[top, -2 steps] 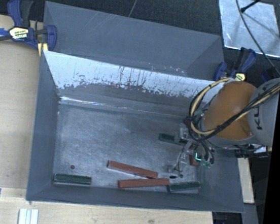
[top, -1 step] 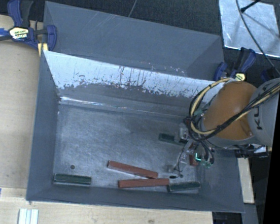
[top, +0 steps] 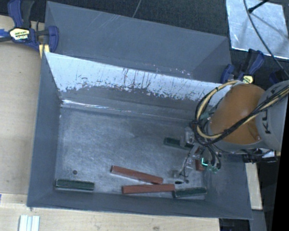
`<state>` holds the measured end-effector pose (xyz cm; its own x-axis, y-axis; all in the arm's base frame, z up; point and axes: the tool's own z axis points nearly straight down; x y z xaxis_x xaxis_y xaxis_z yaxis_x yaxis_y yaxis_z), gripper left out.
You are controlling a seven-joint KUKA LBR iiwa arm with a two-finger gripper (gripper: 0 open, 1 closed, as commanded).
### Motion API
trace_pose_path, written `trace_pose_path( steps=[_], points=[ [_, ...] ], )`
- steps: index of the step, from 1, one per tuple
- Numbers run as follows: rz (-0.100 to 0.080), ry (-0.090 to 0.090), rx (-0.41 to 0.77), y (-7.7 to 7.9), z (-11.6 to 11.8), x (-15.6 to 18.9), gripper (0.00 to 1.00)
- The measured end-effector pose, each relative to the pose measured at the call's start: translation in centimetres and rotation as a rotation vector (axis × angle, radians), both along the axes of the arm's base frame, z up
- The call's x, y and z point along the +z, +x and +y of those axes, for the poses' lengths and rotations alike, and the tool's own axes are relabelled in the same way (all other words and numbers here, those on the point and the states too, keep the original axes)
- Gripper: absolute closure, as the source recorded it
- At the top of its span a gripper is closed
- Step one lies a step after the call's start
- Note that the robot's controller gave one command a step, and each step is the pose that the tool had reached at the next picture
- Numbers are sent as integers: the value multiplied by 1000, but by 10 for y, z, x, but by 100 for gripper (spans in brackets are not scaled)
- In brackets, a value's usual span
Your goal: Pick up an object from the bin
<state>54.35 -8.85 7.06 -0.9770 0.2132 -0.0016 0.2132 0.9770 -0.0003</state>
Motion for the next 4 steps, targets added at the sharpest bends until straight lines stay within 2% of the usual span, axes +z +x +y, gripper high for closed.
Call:
trace_pose_path(
  steps=[2,3,4],
  points=[
    [0,0,0,0,0,0,0],
    [-1,2,5,50,-53,1,0],
    [-4,0,8,67,-11,1,100]
  ],
)
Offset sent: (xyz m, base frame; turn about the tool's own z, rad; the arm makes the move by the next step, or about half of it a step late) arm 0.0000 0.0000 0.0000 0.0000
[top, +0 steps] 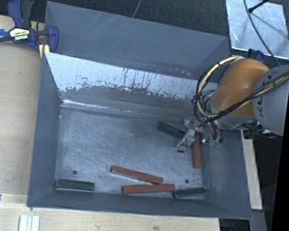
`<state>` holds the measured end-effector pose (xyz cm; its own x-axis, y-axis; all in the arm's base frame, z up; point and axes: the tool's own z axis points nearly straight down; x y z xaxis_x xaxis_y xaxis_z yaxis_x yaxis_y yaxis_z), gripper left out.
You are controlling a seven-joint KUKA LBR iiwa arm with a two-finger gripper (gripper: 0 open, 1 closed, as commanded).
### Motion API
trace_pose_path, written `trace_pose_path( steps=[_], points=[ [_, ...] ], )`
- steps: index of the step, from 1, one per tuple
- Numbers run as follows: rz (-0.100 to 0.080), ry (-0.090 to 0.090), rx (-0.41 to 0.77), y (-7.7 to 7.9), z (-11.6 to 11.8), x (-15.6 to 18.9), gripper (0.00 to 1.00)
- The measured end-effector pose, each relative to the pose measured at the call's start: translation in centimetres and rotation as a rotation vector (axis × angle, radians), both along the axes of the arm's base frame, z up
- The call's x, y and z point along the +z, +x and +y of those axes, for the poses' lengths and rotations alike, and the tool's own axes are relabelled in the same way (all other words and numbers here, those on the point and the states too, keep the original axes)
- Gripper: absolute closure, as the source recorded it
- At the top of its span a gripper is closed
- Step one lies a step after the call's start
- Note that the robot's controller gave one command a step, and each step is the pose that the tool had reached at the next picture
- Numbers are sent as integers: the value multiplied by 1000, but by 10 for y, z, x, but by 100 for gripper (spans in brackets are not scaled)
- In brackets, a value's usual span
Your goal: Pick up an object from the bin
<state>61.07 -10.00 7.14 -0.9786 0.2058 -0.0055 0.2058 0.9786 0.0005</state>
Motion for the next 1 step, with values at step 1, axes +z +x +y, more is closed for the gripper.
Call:
trace_pose_path(
  steps=[1],
  points=[
    [0,0,0,0,0,0,100]
  ],
)
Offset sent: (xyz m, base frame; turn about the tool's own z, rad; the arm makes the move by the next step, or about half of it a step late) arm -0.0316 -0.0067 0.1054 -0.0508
